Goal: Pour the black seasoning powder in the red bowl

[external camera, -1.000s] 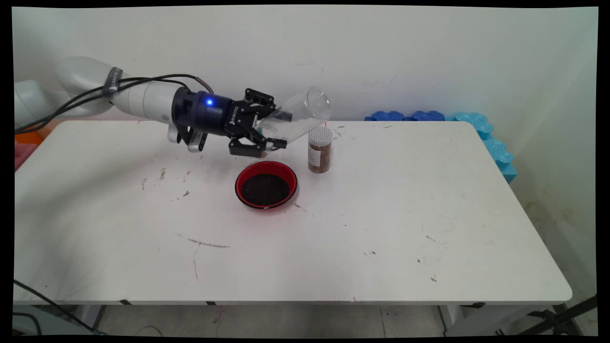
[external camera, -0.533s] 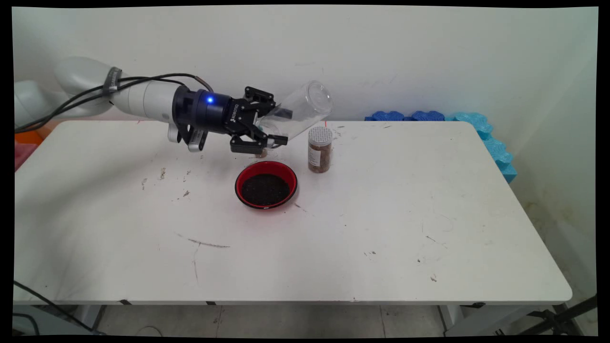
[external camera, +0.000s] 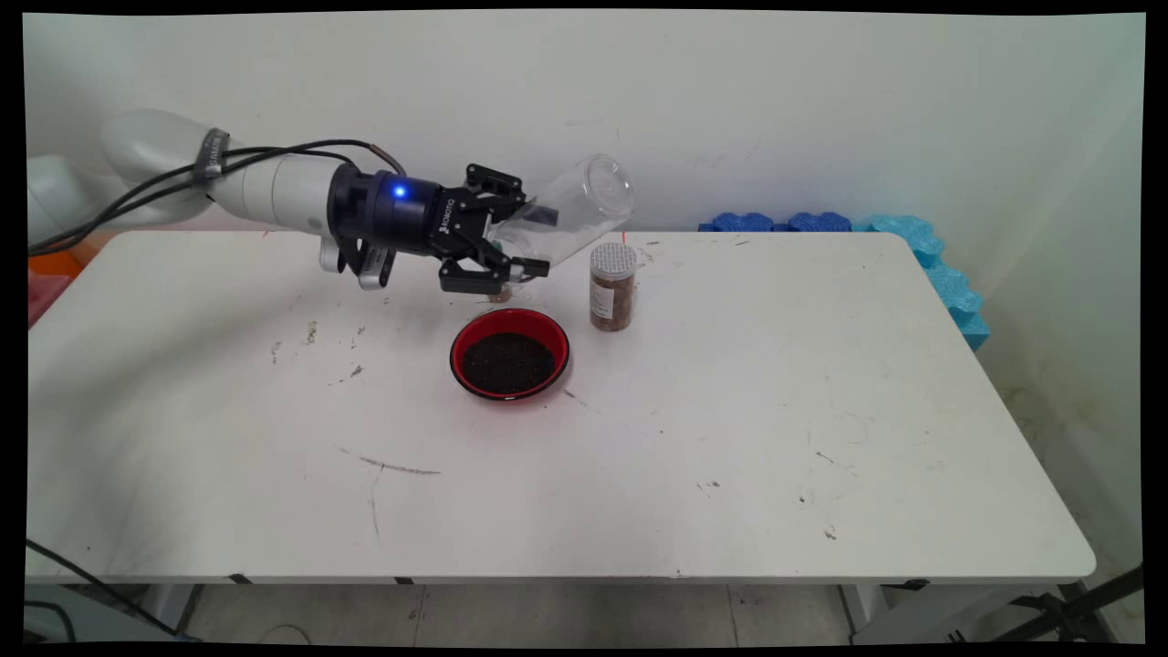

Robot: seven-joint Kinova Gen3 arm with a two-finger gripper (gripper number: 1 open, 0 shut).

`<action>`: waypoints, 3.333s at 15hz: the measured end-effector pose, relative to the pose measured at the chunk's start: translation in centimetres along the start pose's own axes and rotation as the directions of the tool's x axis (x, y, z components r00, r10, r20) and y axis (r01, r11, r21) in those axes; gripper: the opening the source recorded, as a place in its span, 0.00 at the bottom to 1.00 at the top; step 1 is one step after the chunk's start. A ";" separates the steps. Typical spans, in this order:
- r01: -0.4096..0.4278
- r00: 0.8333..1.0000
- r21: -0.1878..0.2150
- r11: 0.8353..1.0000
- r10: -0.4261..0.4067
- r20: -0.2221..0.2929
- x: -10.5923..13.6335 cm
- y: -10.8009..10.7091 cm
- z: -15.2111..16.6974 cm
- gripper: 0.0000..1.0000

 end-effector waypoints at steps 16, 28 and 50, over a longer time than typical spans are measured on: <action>-0.442 0.897 0.088 0.893 0.440 0.034 -0.3 0.3 0.0 0.00; -0.845 0.529 0.170 0.506 0.839 0.131 -0.4 0.7 0.2 0.00; -0.962 -0.148 0.183 -0.200 0.953 0.264 -8.1 0.3 0.1 0.00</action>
